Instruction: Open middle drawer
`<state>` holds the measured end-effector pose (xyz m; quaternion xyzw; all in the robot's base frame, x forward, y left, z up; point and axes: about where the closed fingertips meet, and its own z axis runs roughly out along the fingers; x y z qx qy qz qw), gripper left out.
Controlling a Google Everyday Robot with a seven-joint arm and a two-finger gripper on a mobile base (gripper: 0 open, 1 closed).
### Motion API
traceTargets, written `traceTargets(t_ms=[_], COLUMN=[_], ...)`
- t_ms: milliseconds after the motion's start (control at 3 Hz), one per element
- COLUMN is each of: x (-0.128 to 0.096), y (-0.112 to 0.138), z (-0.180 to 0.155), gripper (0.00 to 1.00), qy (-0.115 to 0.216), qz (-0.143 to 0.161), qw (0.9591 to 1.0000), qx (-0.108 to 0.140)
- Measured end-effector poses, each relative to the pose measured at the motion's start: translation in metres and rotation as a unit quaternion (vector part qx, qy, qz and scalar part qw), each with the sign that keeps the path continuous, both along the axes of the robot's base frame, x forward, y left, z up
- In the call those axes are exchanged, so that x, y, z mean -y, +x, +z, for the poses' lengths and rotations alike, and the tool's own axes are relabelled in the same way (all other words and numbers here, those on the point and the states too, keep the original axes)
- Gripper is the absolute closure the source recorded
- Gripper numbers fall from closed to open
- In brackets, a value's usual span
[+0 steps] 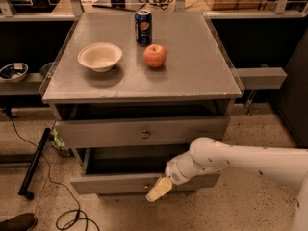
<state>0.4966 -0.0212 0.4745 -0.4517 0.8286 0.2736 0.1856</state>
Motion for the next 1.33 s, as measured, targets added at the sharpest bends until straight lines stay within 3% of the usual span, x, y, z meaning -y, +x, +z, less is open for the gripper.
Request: traceTargets(t_ms=[333,667,1000,1333], x=[0.003,0.003,0.0,0.0], y=[0.015,0.015,0.0,-0.001], z=[-0.012,-0.012,-0.026,-0.027], gripper=[0.0,0.0,0.0,0.0], qy=[-0.008,-0.008,0.004,0.004], qz=[-0.017,-0.017,-0.002,-0.002], qw=[0.9997,0.9997,0.9994,0.9994], qx=[-0.014,-0.014,-0.033,-0.033])
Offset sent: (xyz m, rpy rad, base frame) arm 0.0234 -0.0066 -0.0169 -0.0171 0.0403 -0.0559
